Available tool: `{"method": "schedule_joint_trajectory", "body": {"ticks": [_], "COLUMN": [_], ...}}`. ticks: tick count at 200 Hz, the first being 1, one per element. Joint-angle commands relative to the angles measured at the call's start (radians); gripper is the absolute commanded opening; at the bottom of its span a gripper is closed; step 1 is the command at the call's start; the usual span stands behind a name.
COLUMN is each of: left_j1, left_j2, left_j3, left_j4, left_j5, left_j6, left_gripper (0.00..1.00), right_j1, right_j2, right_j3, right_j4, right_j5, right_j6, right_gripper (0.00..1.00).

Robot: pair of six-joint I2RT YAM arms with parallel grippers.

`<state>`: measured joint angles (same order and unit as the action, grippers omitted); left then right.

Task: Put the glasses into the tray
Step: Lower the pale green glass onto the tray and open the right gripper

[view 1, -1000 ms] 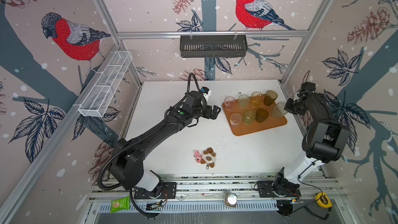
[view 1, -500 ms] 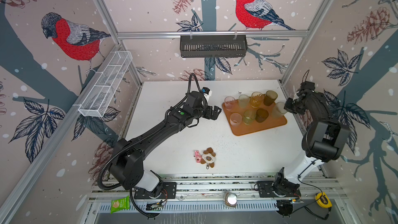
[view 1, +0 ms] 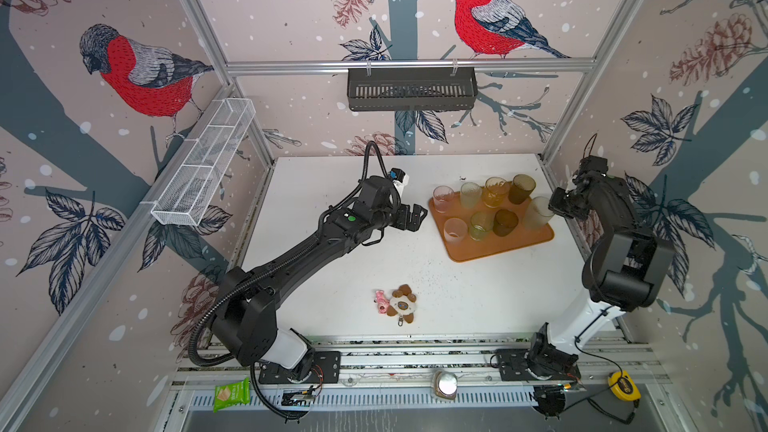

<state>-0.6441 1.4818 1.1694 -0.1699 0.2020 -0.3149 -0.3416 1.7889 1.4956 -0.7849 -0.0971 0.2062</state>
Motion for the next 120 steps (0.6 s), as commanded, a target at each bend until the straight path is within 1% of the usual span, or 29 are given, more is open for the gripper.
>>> {"method": "schedule_joint_trajectory", "body": {"ticks": [1,47,120], "left_j1": [-0.002,-0.002,-0.002], "left_j2": [0.002,0.005,0.015], "left_j3": [0.006,0.009,0.016], "left_j4": [0.018,0.020,0.023], "left_j5": [-0.009,-0.008,-0.001], "left_j6": [-0.002,0.000,0.000], "left_gripper": [0.98,0.98,0.98], "right_j1": [0.001,0.005,0.006], "right_j2": [0.004,0.004,-0.011], "right_j3": [0.011,0.011,0.015], "right_j4": [-0.012,-0.012,-0.011], "right_j5": [0.007,0.009,0.017], "right_j6": [-0.008,-0.011,-0.008], "right_gripper": [0.12,0.13,0.26]}}
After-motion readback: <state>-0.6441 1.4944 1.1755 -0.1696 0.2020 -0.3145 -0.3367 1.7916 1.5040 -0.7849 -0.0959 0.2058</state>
